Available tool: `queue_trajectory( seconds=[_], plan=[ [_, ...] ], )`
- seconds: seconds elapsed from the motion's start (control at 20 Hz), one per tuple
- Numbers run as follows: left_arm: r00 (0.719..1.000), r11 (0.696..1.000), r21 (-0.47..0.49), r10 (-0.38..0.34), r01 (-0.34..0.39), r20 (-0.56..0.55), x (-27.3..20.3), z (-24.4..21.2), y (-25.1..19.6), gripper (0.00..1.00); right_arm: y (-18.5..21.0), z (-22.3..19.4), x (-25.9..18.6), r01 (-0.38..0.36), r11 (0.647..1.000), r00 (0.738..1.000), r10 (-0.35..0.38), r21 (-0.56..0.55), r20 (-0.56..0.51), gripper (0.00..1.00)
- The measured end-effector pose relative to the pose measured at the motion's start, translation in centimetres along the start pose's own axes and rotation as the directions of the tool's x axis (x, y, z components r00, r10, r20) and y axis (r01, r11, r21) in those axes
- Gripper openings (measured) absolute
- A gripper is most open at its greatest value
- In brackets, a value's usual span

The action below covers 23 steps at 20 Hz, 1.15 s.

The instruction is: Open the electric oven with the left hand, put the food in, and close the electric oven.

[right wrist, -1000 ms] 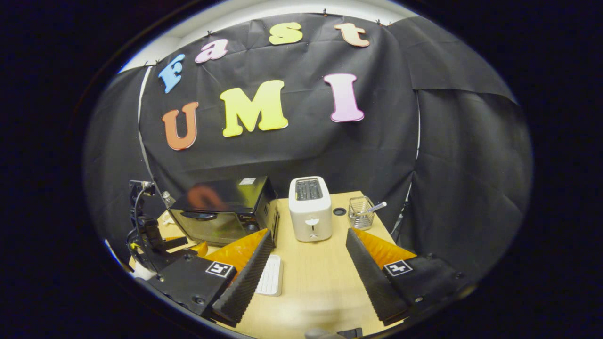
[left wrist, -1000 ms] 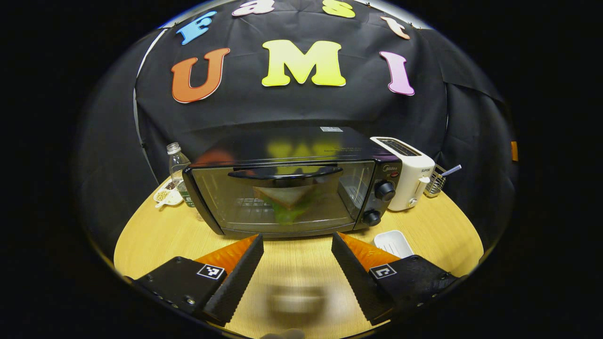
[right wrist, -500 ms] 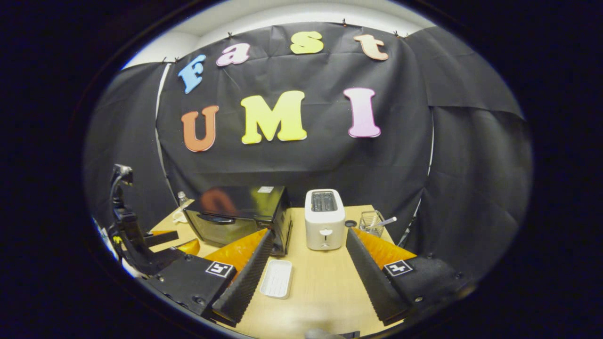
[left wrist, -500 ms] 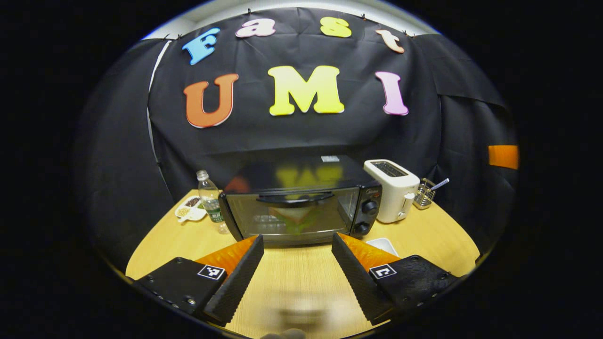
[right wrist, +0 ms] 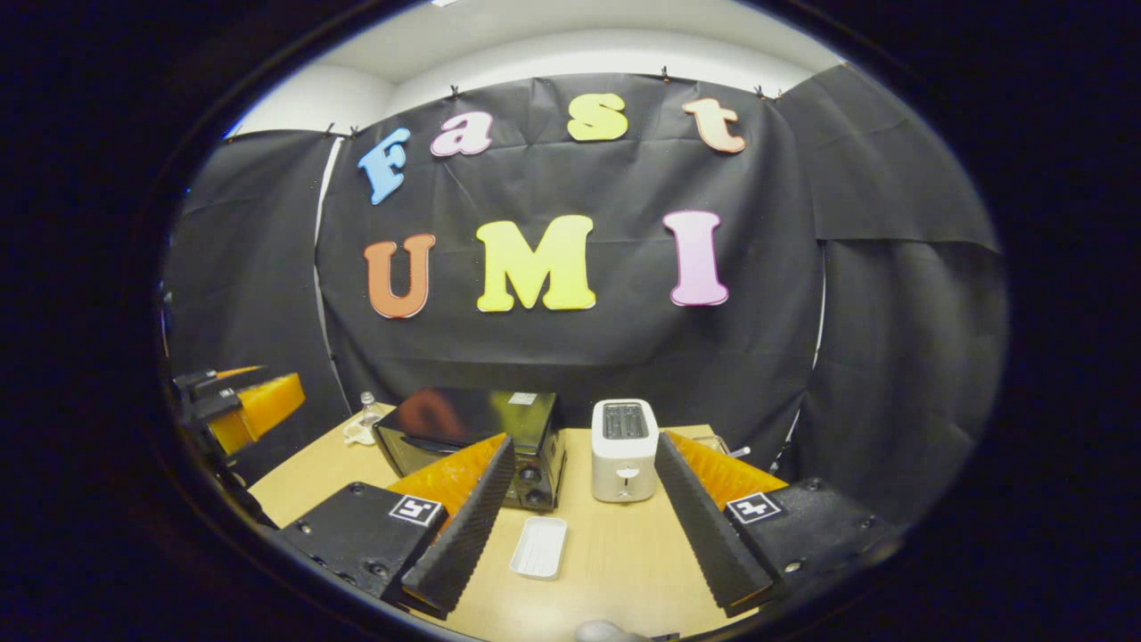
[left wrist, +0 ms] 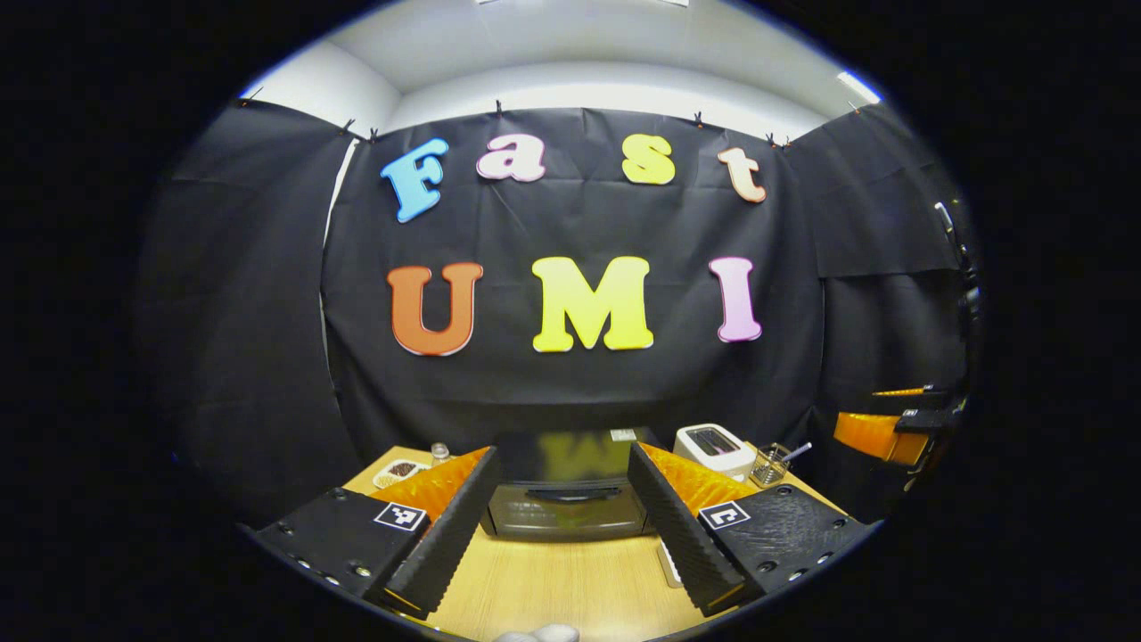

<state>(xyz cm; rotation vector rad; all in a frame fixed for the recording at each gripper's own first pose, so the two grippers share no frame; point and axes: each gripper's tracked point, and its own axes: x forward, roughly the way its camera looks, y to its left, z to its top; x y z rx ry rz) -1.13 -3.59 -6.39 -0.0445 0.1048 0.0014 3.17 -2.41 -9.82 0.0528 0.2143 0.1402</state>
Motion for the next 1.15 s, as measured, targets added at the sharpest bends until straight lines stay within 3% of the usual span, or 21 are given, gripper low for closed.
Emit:
queue_trajectory(
  seconds=[0.05,0.1,0.15,0.35,0.4,0.45,0.5,0.55,0.6,0.65,0.7,0.9,0.95,1.0,1.15],
  plan=[
    [1.000,1.000,0.003,-0.006,0.006,0.009,-0.2,0.9,-0.3,0.95,-0.1,0.6,-0.2,0.003,1.000,1.000,-0.003,0.000,0.011,1.00],
    [1.000,1.000,0.013,-0.007,0.007,0.018,-0.4,1.4,-0.3,0.95,0.2,1.4,-0.4,0.004,1.000,1.000,-0.004,0.005,0.026,0.91],
    [1.000,1.000,0.023,-0.006,0.005,0.022,-0.5,1.8,-0.3,0.95,0.2,1.9,-0.5,0.010,1.000,0.999,-0.010,0.009,0.036,1.00],
    [1.000,1.000,-0.001,-0.019,0.019,0.024,-0.5,2.1,-0.8,0.95,0.0,3.6,-1.2,0.029,0.999,0.997,-0.030,0.015,0.070,1.00],
    [1.000,1.000,0.004,-0.015,0.014,0.021,-0.4,2.1,-0.5,0.95,0.0,3.7,-1.2,0.033,0.999,0.997,-0.034,0.012,0.074,0.91],
    [1.000,1.000,0.007,-0.011,0.011,0.022,-0.4,2.1,-0.2,0.95,0.2,3.9,-1.3,0.035,0.999,0.996,-0.035,0.010,0.077,0.90],
    [1.000,1.000,0.005,-0.011,0.011,0.023,-0.4,2.0,-0.2,0.95,0.3,4.0,-1.4,0.039,0.999,0.996,-0.040,0.009,0.082,0.90],
    [1.000,1.000,0.002,-0.013,0.013,0.022,-0.4,2.1,-0.2,0.88,0.4,4.2,-1.6,0.041,0.999,0.996,-0.042,0.009,0.085,1.00],
    [1.000,1.000,0.000,-0.012,0.012,0.020,-0.4,1.9,0.0,0.88,0.4,4.4,-1.6,0.044,0.999,0.995,-0.044,0.009,0.091,0.91],
    [1.000,1.000,-0.002,-0.010,0.010,0.016,-0.4,1.9,0.1,0.88,0.4,4.5,-1.6,0.046,0.999,0.995,-0.046,0.009,0.094,0.91],
    [1.000,1.000,-0.004,-0.010,0.010,0.015,-0.3,1.8,0.3,0.95,0.4,4.5,-1.6,0.045,0.999,0.994,-0.046,0.009,0.099,0.90],
    [1.000,1.000,-0.015,-0.015,0.015,0.008,-0.1,1.6,0.6,0.88,0.4,4.5,-1.5,0.044,0.999,0.994,-0.045,0.012,0.100,0.91],
    [1.000,1.000,-0.017,-0.014,0.014,0.007,-0.1,1.7,0.6,0.95,0.4,4.5,-1.6,0.044,0.999,0.994,-0.045,0.015,0.099,0.90],
    [1.000,1.000,-0.019,-0.015,0.015,0.008,0.0,1.7,0.7,0.88,0.4,4.5,-1.5,0.042,0.999,0.994,-0.044,0.017,0.098,1.00],
    [1.000,1.000,-0.024,-0.020,0.021,0.014,0.1,2.0,0.7,0.88,0.7,5.1,-1.6,0.042,0.999,0.993,-0.043,0.014,0.110,1.00]
  ],
)
